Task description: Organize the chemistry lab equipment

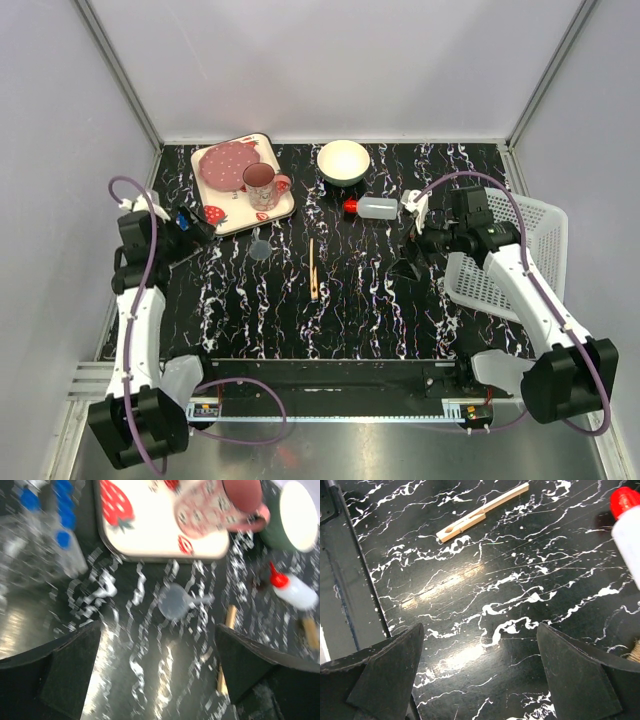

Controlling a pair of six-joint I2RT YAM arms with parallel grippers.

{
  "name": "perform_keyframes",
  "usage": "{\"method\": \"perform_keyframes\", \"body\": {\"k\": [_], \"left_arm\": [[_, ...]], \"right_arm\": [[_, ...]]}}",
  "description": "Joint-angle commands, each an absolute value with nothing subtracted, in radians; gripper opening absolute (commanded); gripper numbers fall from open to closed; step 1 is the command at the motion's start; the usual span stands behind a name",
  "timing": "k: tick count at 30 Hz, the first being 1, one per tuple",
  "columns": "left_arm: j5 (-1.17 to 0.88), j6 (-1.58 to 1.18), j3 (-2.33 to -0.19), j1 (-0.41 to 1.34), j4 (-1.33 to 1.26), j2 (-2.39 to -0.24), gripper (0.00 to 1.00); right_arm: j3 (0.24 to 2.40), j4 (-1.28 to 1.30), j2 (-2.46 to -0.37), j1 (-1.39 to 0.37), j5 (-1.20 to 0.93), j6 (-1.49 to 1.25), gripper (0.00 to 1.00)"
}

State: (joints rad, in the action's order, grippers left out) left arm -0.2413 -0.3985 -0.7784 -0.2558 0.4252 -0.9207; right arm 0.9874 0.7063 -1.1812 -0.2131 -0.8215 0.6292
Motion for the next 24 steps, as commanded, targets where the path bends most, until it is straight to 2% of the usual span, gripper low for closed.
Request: {"method": "perform_keyframes", "body": {"k": [1, 5, 9, 12, 18, 24], "left_arm": [[-0.528, -0.494, -0.669, -0.220, 0.385, -0.835, 0.99], [-0.463, -0.567, -0.600, -0.051, 0.373, -0.769, 0.99], [-0.324, -0.675, -0.569, 0.220, 0.359, -0.739, 0.99], [-0.224, -0.736, -0.572, 0.357, 0.359, -0.759, 0.99], [0.027, -0.824, -0.652, 0.627, 0.426, -0.935, 0.99], [0.210, -0.896, -0.813, 0.785, 0.541, -1.182, 0.99]], "right_arm": [[1.045, 0.724, -1.134, -0.210, -0.709, 0.566, 1.00], [1.106, 0.751, -1.161, -0.209, -0.594, 0.477, 1.00], [1.120, 0.773, -1.196, -0.209, -0.629, 0.430, 1.00], [1.120, 0.775, -1.201, -0.209, -0.650, 0.408, 1.00], [1.112, 0.787, -1.203, -0.189, -0.655, 0.402, 1.00], [1.114, 0.785, -1.216, -0.155, -0.686, 0.391, 1.00]]}}
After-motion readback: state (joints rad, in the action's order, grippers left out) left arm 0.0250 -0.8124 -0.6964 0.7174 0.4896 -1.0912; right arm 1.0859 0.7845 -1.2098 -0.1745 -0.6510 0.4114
